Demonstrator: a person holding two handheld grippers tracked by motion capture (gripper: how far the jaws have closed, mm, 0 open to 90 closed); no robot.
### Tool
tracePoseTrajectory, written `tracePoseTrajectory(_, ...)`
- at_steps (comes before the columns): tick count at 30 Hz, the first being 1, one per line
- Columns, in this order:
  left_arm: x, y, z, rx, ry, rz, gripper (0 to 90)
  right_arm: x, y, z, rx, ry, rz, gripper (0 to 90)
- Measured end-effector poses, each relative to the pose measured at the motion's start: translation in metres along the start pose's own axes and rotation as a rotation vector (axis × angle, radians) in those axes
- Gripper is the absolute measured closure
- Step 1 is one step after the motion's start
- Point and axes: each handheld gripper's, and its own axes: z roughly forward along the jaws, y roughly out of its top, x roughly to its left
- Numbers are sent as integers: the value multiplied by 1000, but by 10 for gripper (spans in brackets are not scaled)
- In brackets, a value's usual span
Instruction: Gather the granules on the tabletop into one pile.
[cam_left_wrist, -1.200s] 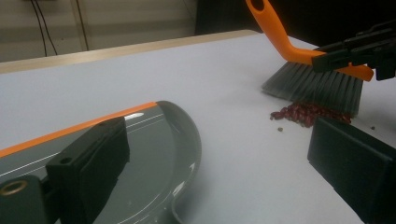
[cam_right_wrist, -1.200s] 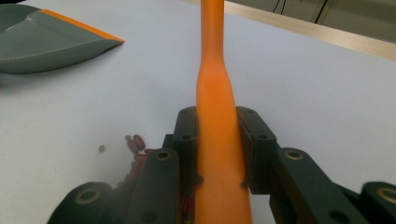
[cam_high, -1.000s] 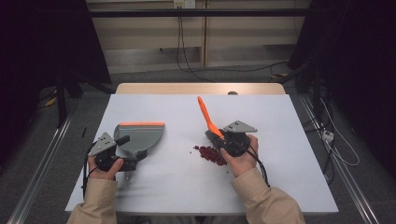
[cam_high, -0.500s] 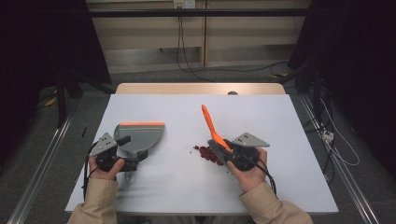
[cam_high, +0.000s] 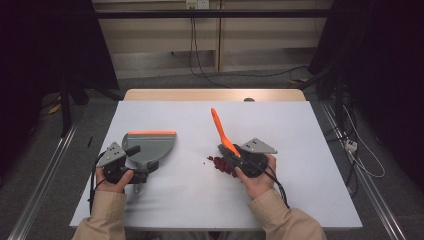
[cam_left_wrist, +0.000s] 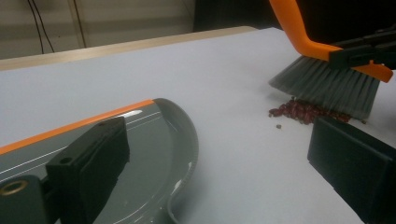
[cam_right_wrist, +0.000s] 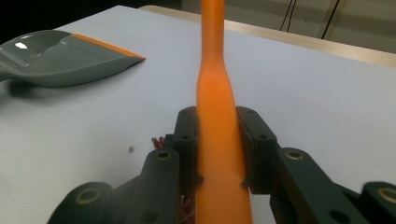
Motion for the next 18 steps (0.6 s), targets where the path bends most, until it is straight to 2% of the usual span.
tracePoseTrajectory(5, 0, 0, 0, 3, 1, -3, 54, -4, 7, 8, -5, 6, 10, 715)
tracePoseTrajectory(11, 0, -1, 1, 6, -4, -5, 54, -7, 16, -5, -10, 40, -3, 715)
tracePoseTrajectory(14, -1, 0, 0, 3, -3, -3, 54, -17, 18, -7, 4, 49, -20, 715)
tracePoseTrajectory(18, 0, 0, 0, 3, -2, -3, 54, -34, 19, -1, 32, 35, -41, 715)
